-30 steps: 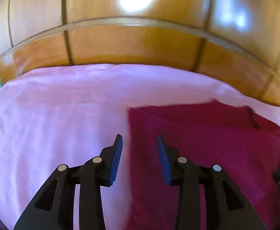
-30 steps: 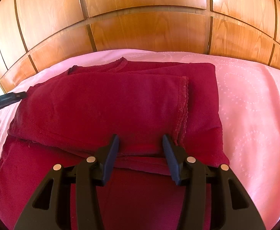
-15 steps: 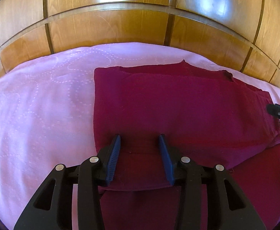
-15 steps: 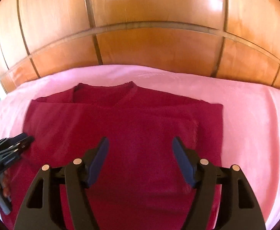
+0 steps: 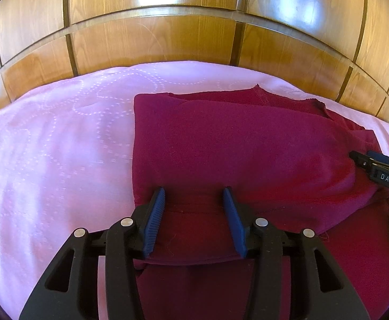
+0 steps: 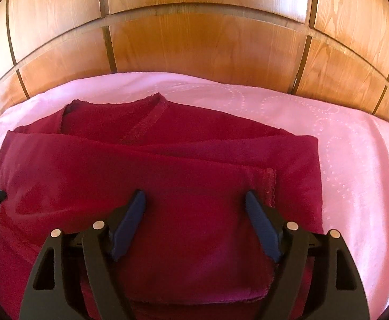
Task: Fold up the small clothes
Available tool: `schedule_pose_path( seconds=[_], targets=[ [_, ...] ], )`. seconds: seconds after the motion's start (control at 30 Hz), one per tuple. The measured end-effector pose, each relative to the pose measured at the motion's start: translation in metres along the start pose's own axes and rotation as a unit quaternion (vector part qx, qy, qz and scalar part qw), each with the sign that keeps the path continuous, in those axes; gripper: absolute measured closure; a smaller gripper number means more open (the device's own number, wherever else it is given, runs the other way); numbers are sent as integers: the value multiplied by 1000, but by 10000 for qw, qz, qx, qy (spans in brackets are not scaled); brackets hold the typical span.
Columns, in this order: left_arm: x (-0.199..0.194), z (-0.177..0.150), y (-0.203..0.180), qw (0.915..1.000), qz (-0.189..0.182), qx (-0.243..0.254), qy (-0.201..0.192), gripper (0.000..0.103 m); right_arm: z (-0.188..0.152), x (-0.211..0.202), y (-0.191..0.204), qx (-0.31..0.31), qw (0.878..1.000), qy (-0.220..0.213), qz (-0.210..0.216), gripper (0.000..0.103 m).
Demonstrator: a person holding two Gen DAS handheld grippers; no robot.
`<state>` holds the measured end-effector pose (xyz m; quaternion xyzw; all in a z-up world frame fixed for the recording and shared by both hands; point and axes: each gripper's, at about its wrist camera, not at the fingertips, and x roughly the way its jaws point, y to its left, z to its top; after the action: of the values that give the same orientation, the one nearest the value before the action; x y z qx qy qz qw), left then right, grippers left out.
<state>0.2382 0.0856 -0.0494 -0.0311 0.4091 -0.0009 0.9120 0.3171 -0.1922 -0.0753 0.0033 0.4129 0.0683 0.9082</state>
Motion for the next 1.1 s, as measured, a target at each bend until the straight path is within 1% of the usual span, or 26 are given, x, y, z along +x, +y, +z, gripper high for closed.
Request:
schedule_pose_path(
  seconds=[0.1, 0.37, 0.43, 0.5, 0.57, 0.63, 0.7, 0.73, 0.87, 0.97, 1.03, 1.1],
  targets=[
    [0, 0, 0, 10000, 16, 7, -6, 57, 1, -1, 2, -52, 9999, -17, -110, 18],
    [0, 0, 1, 10000, 67, 22, -18, 55, 0, -3, 1, -73, 9998, -16, -169, 17],
    [0, 0, 1, 10000, 72, 22, -16, 54, 2, -4, 2, -106, 9997, -23, -219, 15],
    [0, 1, 3, 10000, 41, -6, -15, 54, 3, -11, 0, -66, 9997, -69, -207, 6],
    [-3, 1, 4, 10000, 39, -42, -32, 52, 0, -24, -7, 137, 9996, -147, -209, 6],
    [-10, 1, 6, 9999, 59, -100, -88, 44, -4, -38, -14, 332, 9993, -166, -87, 6],
    [-24, -2, 10, 9995, 56, -217, -231, 38, -12, -53, -19, 332, 9994, -133, -20, 5],
    [-33, -6, 13, 9993, -5, -251, -283, 38, -17, -58, -20, 278, 9996, -88, -26, 4],
    [-54, -23, 17, 9993, -83, -249, -280, 38, -44, -70, -29, 148, 9995, 264, -93, 4],
    [-70, -38, 16, 9994, -25, -208, -274, 38, -63, -77, -36, 183, 9987, 451, -124, 4],
    [-84, -51, 16, 9993, -108, -214, -277, 38, -77, -85, -43, 308, 9980, 546, -8, 4],
    [-93, -64, 15, 9995, -116, -170, -254, 38, -90, -94, -49, 410, 9974, 593, 54, 3]
  ],
)
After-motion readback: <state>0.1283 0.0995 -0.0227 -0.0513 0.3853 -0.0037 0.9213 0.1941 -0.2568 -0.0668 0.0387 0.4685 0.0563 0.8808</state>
